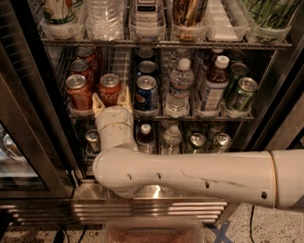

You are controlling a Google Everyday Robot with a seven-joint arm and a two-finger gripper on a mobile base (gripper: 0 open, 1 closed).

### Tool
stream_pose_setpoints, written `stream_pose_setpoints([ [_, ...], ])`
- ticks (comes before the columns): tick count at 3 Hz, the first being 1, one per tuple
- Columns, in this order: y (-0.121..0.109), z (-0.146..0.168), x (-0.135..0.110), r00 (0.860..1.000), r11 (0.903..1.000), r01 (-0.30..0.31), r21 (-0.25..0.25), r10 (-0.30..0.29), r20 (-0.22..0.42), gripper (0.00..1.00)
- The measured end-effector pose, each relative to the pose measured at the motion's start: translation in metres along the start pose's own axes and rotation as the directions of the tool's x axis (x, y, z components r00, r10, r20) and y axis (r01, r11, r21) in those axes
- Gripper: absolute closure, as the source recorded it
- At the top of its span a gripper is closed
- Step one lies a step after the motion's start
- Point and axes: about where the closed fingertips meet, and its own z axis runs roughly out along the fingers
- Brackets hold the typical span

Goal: Pick coke can from middle shelf of fridge

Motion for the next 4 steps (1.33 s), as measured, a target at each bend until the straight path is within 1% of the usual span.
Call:
stream_pose_setpoints([
  [1,-0.003,0.0041,0.0001,1.0,0.9999,-0.005,0.013,0.004,0.005,0.37],
  [2,-0.003,0.0041,0.0001,1.0,0.9999,-0.005,0.013,0.004,0.005,0.56],
  [3,-0.003,0.0041,0.0001,1.0,0.9999,-0.005,0.013,0.004,0.005,0.8],
  [4,-0.003,0.0041,0.0001,1.0,0.9999,-0.005,0.013,0.005,0.005,1.0],
])
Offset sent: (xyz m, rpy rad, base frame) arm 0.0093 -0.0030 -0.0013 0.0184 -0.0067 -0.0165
